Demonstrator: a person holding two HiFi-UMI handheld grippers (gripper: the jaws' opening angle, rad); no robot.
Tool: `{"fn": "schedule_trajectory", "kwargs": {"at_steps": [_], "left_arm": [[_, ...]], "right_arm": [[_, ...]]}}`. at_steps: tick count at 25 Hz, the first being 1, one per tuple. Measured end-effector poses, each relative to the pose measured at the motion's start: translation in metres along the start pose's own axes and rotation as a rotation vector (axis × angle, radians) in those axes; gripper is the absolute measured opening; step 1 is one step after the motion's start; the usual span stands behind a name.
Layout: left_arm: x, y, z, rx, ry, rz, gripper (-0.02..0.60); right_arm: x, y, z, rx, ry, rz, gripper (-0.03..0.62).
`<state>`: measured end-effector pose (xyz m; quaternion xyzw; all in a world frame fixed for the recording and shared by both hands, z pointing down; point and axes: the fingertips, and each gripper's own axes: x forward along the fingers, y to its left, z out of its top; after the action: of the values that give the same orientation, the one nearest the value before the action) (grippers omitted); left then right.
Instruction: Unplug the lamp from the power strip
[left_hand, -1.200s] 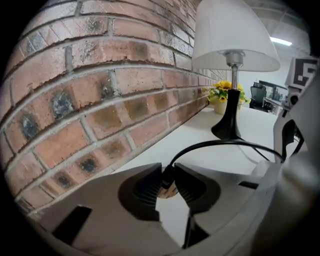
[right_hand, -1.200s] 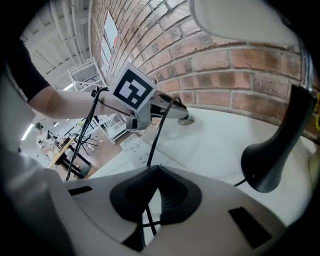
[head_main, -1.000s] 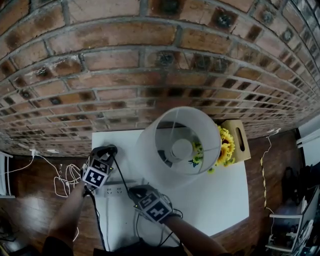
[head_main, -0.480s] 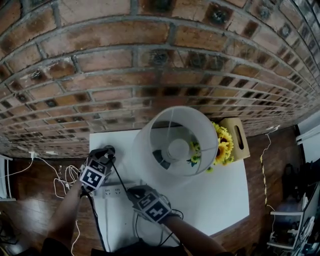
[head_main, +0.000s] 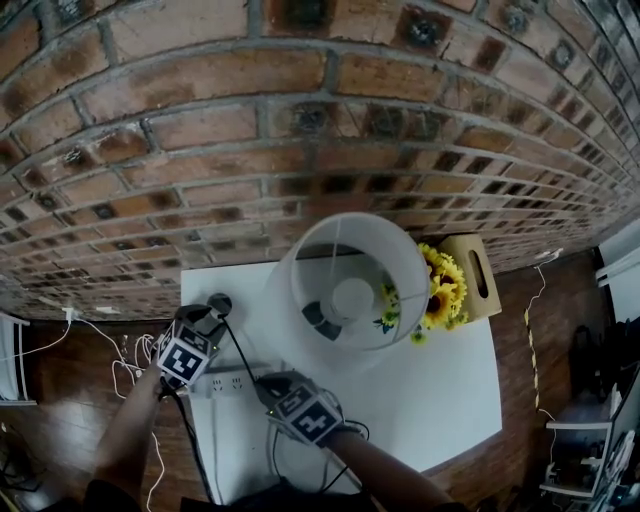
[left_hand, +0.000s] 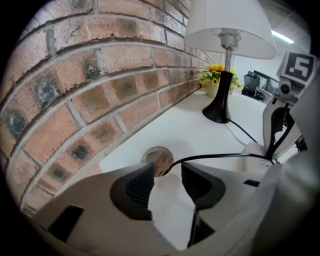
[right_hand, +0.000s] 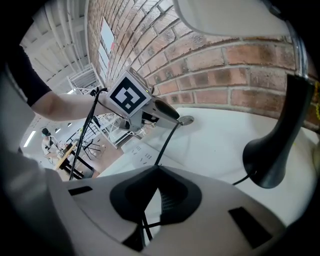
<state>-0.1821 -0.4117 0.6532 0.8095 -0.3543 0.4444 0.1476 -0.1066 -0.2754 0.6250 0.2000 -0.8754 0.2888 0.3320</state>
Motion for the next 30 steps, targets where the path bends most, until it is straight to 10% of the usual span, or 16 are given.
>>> {"fn": "schedule_trajectory", "kwargs": {"at_steps": [9,15,20,30], "left_arm": [[-0.015,-0.007,-0.004,-0.094,-0.043,-0.058,0.186],[-0.039,0.01,-0.014,-0.386,-0.209,0.001,0.024],[-0.056,0.013,-0.019,-0.569,-0.289,0.01,0.021],[-0.077,-0.005,-0.014,-0.467,-0.28,0.034,0.021]], "right_arm": [[0.0,0.0,0.0,-0.015,0.008,0.003,0.002],[0.0,-0.001,-0.001,-0.02,0.011,0.004,0.003],[0.002,0.002,-0.001,-0.056,0.032,0.003,0.003],[0.002,0.001,-0.001,-0.098,0.048,-0.035,0.003]]}}
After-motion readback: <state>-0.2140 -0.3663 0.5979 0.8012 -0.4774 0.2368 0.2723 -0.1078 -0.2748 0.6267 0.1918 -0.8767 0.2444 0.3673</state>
